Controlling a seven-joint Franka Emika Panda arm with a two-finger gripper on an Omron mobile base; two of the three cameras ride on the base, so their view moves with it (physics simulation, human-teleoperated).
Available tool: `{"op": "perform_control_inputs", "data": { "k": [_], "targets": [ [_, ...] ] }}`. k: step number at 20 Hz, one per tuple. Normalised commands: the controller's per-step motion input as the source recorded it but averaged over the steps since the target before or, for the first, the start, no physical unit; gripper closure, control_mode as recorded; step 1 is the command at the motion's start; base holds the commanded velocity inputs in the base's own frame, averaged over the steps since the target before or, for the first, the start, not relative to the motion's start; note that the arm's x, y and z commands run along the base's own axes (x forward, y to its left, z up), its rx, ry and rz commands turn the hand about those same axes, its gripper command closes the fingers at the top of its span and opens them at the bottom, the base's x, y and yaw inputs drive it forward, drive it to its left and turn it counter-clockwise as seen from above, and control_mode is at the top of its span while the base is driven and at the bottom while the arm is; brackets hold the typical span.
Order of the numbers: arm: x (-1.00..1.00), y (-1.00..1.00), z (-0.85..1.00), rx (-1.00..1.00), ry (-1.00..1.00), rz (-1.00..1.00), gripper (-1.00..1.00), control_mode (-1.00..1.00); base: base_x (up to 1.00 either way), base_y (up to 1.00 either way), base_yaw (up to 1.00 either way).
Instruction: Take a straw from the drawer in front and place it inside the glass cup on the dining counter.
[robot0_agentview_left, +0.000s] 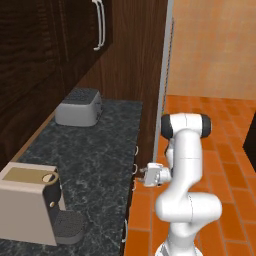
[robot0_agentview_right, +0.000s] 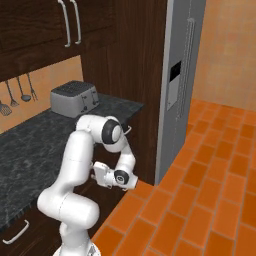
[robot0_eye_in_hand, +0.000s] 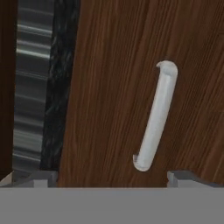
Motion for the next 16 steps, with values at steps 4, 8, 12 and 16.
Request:
{"op": "perform_control_inputs", "data": {
  "k": [4,8,12,16],
  "targets": [
    [0.41,0.11,-0.35,0.0,0.02,0.0,-1.0,-1.0,0.0,0.0,0.0],
    [0.29,0.29,-0.39,0.0,0.01,0.0,-1.0,-1.0,0.0,0.0,0.0],
    [0.38,0.24,-0.43,0.0,0.04,0.0,-1.0,-1.0,0.0,0.0,0.0],
    [0.24,0.16,-0.35,0.0,0.02,0.0,-1.0,-1.0,0.0,0.0,0.0]
  ]
}}
